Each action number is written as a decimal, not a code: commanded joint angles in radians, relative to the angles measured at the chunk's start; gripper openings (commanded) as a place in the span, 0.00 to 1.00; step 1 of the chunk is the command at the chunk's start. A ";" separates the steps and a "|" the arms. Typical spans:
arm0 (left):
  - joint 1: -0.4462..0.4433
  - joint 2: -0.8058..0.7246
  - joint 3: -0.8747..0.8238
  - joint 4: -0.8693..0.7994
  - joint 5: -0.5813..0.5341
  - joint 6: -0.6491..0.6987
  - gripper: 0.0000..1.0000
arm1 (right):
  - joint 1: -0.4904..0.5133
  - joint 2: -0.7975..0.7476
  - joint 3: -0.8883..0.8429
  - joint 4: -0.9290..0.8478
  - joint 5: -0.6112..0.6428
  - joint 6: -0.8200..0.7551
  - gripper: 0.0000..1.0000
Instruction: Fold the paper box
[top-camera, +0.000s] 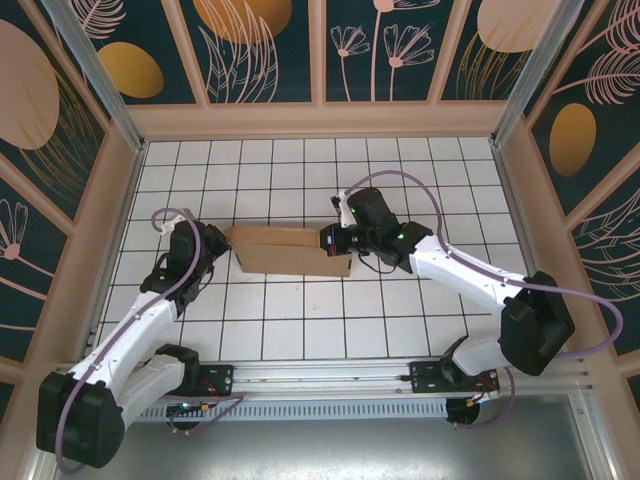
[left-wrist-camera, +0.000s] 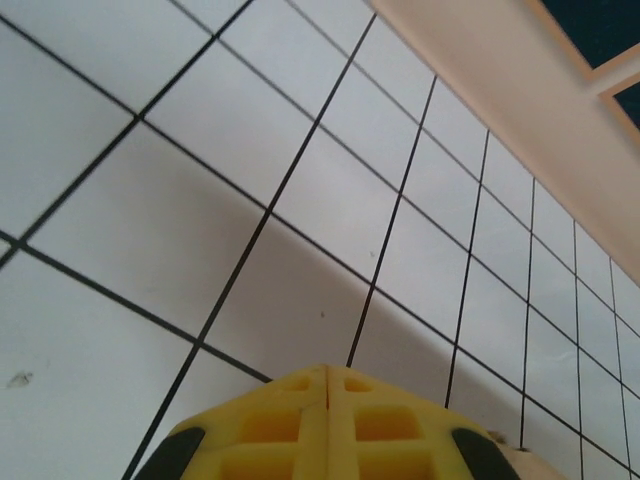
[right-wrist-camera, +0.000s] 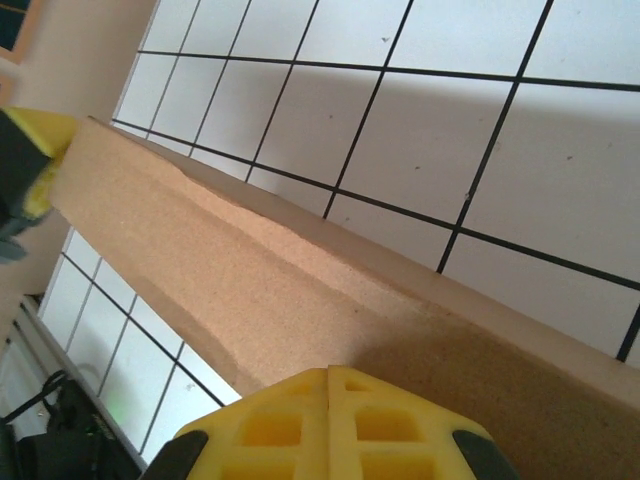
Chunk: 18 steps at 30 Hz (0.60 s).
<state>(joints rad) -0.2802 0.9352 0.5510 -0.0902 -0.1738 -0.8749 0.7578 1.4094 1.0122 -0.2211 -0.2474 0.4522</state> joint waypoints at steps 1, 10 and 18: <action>0.003 -0.018 0.055 -0.045 -0.042 0.089 0.00 | 0.002 0.052 -0.006 -0.182 0.115 -0.063 0.00; 0.003 -0.036 0.095 -0.085 -0.033 0.161 0.00 | -0.002 0.029 0.005 -0.226 0.181 -0.118 0.00; 0.003 -0.035 0.176 -0.141 -0.005 0.304 0.00 | -0.039 -0.019 0.014 -0.275 0.209 -0.182 0.00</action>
<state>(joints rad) -0.2806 0.9150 0.6872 -0.1982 -0.1902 -0.6533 0.7441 1.3960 1.0431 -0.3138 -0.1173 0.3176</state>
